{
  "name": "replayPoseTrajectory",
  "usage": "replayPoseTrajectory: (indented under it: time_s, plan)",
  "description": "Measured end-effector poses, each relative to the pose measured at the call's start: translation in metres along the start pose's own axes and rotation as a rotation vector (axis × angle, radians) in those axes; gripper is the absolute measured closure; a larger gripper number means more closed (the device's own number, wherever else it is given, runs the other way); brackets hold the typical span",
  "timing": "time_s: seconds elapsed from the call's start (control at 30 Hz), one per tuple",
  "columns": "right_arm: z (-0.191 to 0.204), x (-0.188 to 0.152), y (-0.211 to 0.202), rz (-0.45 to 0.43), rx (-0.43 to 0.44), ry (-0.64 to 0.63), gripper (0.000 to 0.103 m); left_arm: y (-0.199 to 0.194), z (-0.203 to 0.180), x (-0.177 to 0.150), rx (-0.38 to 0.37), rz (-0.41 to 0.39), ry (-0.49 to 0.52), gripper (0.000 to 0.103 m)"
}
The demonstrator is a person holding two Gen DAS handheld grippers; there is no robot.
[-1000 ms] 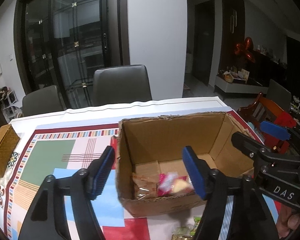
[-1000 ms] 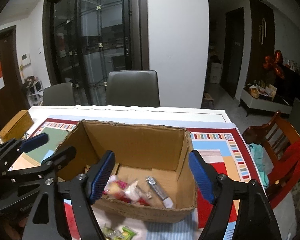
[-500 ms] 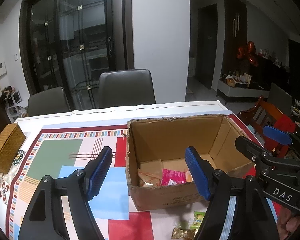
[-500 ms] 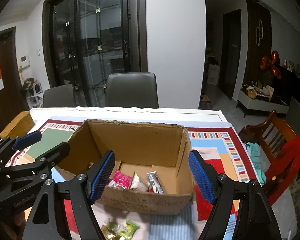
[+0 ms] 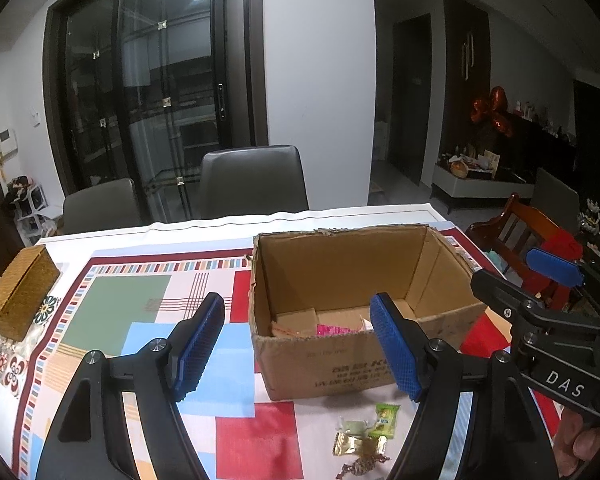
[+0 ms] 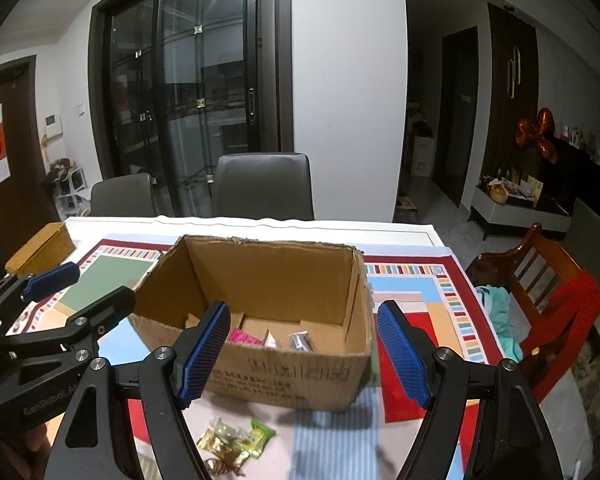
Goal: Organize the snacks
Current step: 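Withdraw both open tools from the box toward the remaining candies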
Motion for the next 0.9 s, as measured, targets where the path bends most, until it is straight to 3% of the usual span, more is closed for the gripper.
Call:
replayPoseTrajectory:
  time_s: [0.9]
  plan:
    - [-0.009,-0.033,-0.038,0.0,-0.016,0.005,0.026,-0.035,-0.016,-0.032,-0.012,-0.004,0.013,0.028]
Point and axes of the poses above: each gripper's, at about its wrist camera, not at the fingertips, and y roughly the way its jaws point, z to its left, x to its top, the point moved 10 cm from there along y, roughly the way its jaws point, and after that the axes turned 5 degrees about -y, right-handed, at the moved point
